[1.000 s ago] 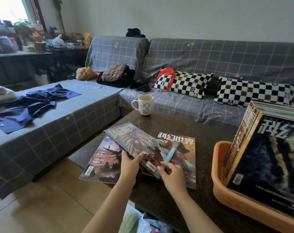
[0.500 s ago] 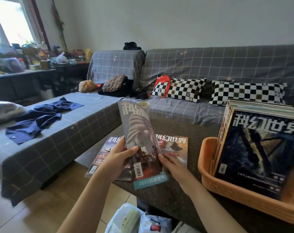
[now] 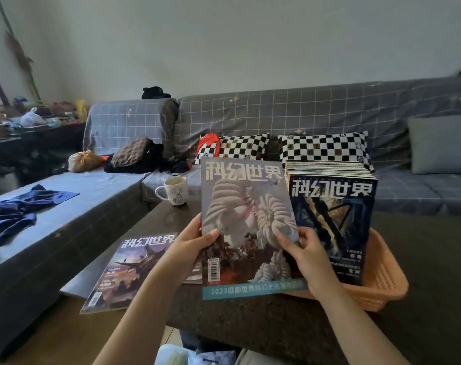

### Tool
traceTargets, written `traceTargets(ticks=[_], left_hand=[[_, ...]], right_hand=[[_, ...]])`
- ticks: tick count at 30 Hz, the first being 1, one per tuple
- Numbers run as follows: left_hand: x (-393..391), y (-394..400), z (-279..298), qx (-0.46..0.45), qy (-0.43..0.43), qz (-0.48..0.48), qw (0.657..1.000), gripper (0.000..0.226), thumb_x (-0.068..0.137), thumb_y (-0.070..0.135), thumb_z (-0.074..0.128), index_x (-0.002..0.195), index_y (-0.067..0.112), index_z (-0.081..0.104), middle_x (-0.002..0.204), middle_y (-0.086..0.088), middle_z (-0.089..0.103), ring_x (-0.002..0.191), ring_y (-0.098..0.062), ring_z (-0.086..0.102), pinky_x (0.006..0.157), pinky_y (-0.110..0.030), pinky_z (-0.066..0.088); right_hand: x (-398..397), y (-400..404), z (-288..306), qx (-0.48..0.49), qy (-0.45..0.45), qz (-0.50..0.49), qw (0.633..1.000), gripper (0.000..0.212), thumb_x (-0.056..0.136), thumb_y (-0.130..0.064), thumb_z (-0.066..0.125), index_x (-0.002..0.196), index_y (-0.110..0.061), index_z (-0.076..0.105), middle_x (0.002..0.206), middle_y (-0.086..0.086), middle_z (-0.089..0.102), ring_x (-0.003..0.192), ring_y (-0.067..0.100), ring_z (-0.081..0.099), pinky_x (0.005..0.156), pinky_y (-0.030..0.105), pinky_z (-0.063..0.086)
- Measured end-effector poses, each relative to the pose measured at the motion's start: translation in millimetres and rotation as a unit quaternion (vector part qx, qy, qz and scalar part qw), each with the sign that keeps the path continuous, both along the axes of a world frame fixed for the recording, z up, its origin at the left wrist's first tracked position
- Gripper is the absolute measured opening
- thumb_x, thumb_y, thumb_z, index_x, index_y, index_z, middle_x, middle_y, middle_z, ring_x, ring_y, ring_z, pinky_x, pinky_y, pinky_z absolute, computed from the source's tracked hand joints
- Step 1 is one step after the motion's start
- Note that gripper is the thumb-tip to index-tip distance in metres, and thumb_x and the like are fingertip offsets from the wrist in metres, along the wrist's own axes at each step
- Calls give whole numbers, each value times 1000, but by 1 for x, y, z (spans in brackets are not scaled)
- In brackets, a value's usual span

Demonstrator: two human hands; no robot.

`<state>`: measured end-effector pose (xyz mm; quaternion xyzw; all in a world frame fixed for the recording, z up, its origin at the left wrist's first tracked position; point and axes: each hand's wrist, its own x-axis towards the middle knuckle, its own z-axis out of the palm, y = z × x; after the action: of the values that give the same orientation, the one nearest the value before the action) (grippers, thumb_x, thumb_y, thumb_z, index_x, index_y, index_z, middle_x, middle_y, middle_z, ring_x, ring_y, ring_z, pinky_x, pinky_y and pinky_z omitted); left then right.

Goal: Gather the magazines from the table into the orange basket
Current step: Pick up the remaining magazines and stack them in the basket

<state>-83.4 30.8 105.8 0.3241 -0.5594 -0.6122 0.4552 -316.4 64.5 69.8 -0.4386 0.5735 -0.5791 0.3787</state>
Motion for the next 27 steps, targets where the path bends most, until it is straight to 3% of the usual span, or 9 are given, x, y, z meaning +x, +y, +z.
traceTargets(ticks=[3,7,12,14,17,20,22,25,27], left_hand=[[-30,-5,0,-29,-32,-7,999,32,93,3,54,123,15,55,106,-12,71,92,-26,69,75,-38,57],[-72,-14,-1,-85,-76,37,993,25,92,2,59,110,20,63,99,-5,75,94,-23,70,82,-39,57],[-117,-34,-2,-115,-118,56,985,25,88,2,65,104,22,66,92,-6,76,86,-21,72,77,-35,58],[-135,-42,-4,-134,-148,80,977,21,86,6,68,92,26,67,84,-6,74,80,-21,70,73,-35,58],[-159,-49,-12,-157,-213,120,957,21,85,14,71,76,30,61,69,8,68,65,-9,63,57,-21,50],[-177,-50,-29,-161,-262,152,939,23,83,19,73,69,23,55,63,7,59,57,-9,52,52,-21,41],[-183,-50,-42,-160,-289,163,930,28,83,21,74,67,26,51,67,7,59,58,-7,52,54,-24,44],[-186,-53,-56,-162,-302,153,927,20,84,22,73,89,36,60,97,10,68,81,-5,64,72,-33,58],[-187,-56,-60,-165,-306,156,924,23,84,23,72,98,35,61,102,11,67,85,-6,64,74,-35,58]], right_hand=[[-32,10,8,-20,39,-53,998,24,84,-30,68,102,-24,53,106,0,63,96,11,59,80,28,47],[-72,19,13,-4,73,-103,992,25,85,-34,65,105,-26,54,113,-2,60,108,17,56,95,43,47],[-107,25,18,5,104,-138,985,26,84,-36,65,106,-27,55,114,0,61,108,18,58,94,46,49],[-117,23,16,9,119,-161,980,28,85,-33,65,108,-23,55,114,1,62,108,20,58,92,44,49],[-130,17,8,26,169,-194,966,35,86,-32,64,116,-16,55,115,4,63,108,22,59,84,38,50],[-139,12,-6,48,212,-217,952,36,87,-29,64,118,-13,57,114,6,64,104,22,61,77,30,48],[-142,10,-15,65,235,-221,944,39,86,-27,64,122,-15,57,115,5,65,104,23,61,79,32,50],[-144,4,-25,79,269,-220,934,41,86,-26,65,125,-16,56,115,5,66,103,22,63,80,31,51],[-147,0,-27,68,272,-221,934,38,87,-24,65,123,-15,58,112,4,67,102,20,64,77,26,48]])
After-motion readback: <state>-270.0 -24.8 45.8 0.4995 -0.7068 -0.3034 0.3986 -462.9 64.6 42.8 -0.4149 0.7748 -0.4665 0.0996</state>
